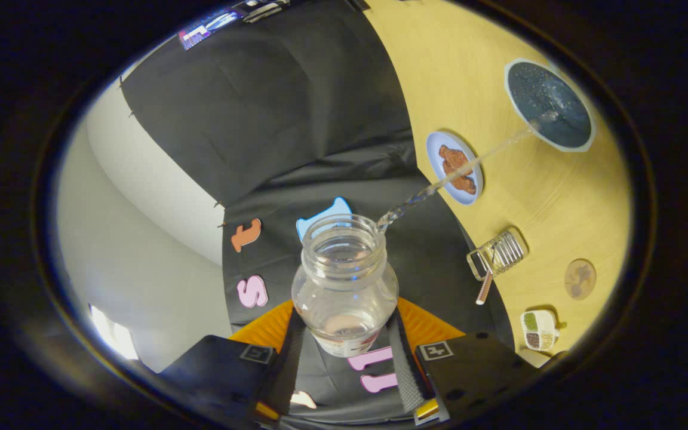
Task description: Take the bottle from table, then pour the juice into the cup, finally place the bottle on the coaster
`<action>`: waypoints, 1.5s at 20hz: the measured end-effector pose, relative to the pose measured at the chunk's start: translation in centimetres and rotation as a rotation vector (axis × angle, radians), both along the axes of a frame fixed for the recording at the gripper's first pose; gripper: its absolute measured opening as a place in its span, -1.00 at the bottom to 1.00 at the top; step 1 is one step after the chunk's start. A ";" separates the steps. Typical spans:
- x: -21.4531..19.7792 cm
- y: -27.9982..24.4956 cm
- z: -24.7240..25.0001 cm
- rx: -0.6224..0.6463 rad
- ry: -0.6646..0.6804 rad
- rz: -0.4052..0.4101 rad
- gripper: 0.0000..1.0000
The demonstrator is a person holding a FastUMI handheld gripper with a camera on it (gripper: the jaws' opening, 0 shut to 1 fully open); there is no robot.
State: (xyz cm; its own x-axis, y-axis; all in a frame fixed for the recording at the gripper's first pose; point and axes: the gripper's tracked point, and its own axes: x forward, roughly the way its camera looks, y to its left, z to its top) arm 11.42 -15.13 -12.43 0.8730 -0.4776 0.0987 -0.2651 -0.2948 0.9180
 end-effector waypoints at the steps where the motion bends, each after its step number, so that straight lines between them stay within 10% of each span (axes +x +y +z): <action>1: 0.0 -0.1 0.1 0.005 -0.005 -0.003 0.46; 30: -0.8 -1.7 1.0 0.088 -0.066 -0.060 0.46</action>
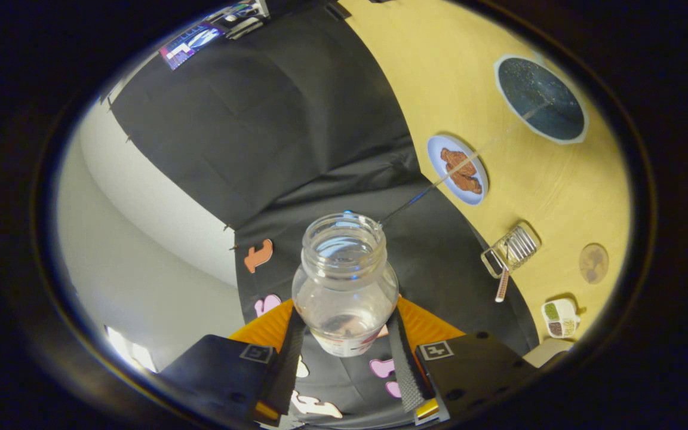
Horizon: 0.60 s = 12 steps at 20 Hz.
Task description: Take the bottle from table, then pour the juice into the cup, finally place the bottle on the coaster
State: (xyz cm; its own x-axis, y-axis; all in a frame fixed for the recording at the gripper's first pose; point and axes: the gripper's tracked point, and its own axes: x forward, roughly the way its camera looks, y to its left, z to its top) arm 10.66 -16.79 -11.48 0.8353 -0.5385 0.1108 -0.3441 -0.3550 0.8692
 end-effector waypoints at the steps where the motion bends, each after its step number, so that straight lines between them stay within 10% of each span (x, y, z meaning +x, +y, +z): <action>1: 0.0 0.0 0.0 0.001 -0.002 -0.001 0.46; 12: -0.6 0.6 0.7 0.026 -0.021 -0.005 0.46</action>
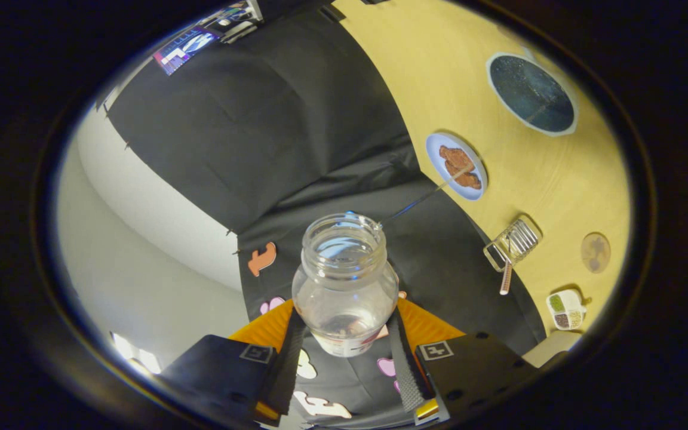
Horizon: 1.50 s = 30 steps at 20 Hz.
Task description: Take the bottle from table, then pour the juice into the cup, finally place the bottle on the coaster
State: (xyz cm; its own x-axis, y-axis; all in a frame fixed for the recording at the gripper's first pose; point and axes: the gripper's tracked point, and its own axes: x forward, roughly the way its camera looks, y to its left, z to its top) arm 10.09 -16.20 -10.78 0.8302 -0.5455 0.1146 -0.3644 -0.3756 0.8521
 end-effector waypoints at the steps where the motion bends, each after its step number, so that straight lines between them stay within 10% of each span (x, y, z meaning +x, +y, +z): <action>1: -0.1 0.0 0.0 -0.001 -0.002 -0.001 0.46; 8: -0.1 1.1 -0.8 -0.142 0.149 0.053 0.46; 30: 2.7 8.0 -9.3 -1.368 1.086 0.421 0.46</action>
